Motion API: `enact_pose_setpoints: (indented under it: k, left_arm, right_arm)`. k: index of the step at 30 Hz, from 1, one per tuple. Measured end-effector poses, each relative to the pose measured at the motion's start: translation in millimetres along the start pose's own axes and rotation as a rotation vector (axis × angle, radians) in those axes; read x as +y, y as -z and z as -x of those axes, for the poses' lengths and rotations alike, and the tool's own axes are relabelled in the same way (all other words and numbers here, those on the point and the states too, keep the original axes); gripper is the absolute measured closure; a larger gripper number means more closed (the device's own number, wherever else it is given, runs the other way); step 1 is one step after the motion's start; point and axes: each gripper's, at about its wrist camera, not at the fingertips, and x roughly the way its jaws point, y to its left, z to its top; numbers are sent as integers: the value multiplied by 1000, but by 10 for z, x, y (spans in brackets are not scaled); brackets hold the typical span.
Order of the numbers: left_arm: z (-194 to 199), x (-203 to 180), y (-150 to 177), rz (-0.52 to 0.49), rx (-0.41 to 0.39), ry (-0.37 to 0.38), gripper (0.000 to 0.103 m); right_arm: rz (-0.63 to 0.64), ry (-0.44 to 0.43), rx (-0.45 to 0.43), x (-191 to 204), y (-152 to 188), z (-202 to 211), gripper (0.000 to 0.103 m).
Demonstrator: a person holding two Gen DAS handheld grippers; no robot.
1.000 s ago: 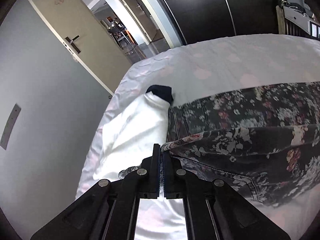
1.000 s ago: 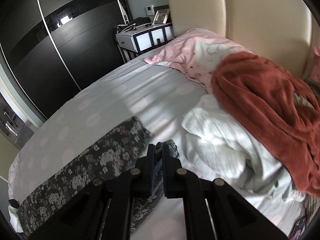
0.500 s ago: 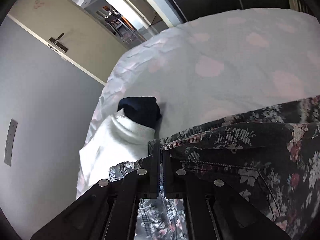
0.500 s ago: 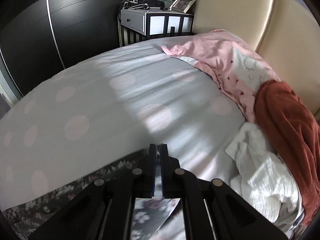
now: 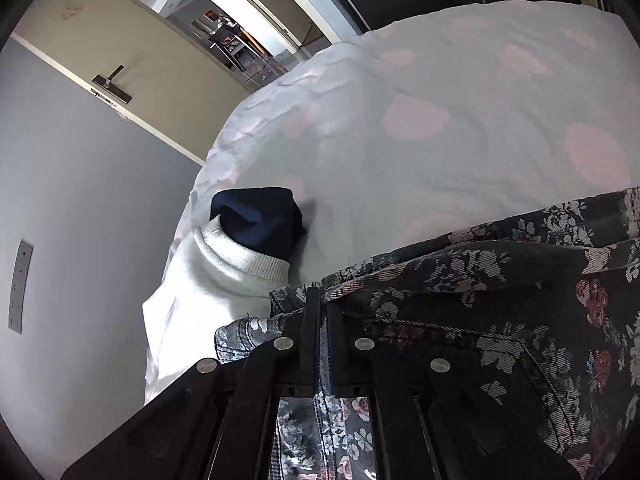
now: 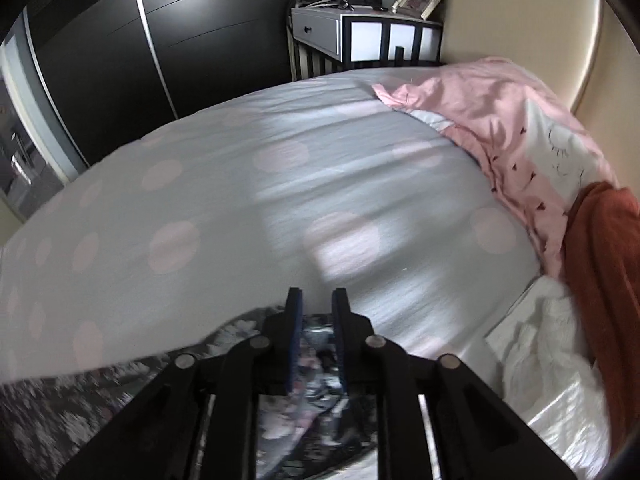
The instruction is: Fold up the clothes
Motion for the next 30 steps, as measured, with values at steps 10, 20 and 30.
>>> enact_pose_setpoints:
  k: [10,20,30]
  left_arm:
    - [-7,-68,-21,-39,24,-52,99]
    - [40,-90,16,-32,24,-82,101]
    - [152,-22,-109,-13,-21,-126,101]
  right_arm:
    - [125,-196,60,-10,169,-144,65]
    - [185,-133,117,156,473,-336,86]
    - [198,-81,35,57,366,346,87]
